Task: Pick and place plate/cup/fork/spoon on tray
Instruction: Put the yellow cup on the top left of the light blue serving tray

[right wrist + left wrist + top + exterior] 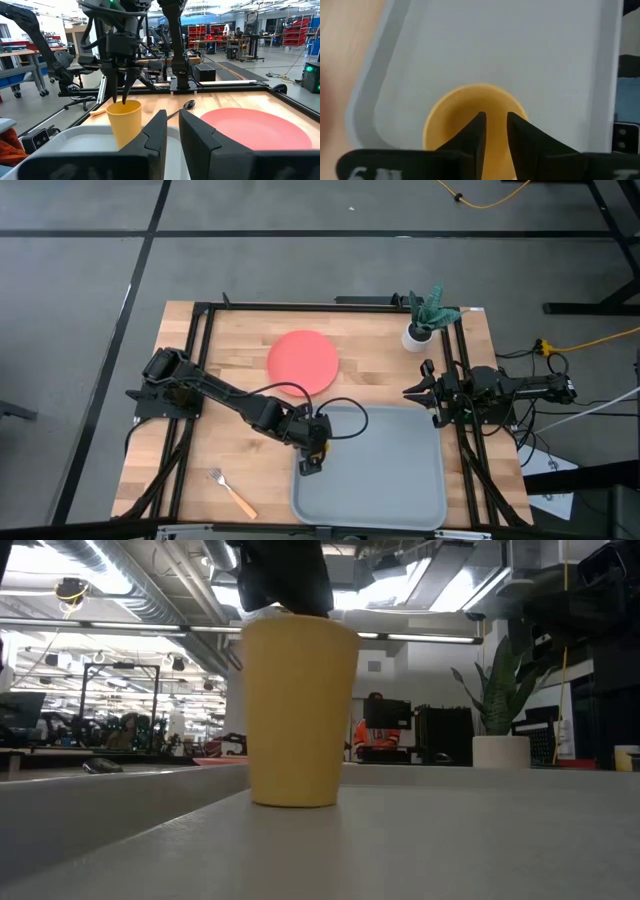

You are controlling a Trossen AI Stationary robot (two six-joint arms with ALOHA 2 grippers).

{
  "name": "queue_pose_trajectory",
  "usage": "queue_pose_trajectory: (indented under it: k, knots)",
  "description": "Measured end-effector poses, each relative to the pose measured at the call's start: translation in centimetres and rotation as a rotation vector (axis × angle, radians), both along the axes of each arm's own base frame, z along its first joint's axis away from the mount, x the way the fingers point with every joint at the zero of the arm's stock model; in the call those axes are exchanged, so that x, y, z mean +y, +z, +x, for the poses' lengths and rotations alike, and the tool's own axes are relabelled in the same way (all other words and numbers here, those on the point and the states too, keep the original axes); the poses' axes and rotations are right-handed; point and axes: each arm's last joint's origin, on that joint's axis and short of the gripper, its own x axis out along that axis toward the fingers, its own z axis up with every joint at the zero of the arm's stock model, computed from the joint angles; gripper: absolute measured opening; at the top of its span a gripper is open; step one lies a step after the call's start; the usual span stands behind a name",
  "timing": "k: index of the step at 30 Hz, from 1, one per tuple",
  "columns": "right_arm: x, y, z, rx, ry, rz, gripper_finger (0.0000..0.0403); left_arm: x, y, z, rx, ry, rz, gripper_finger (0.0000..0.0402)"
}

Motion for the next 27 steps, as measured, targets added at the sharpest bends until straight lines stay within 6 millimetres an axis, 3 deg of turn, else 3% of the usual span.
queue_pose_trajectory:
  k: [10, 14, 21, 27]
  knots:
    - [0.0, 0.0, 0.0, 0.001, 0.000, 0.005, 0.0056, 3.1, 1.7, -2.5, 0.122, 0.097, 0.151, 0.0069]
    - [0.0, 0.0, 0.0, 0.004, 0.000, 0.005, 0.0056, 3.3, 2.6, -2.7, 0.107, 0.073, 0.076, 0.0072]
    - [0.0, -0.2, 0.0, 0.026, 0.000, 0.000, 0.0056, -0.7, 2.9, -2.7, 0.012, -0.062, -0.043, 0.0071]
    - [0.0, -0.5, 0.0, 0.052, 0.000, -0.003, 0.0056, -4.7, 2.1, -3.2, -0.066, -0.045, 0.020, 0.0069]
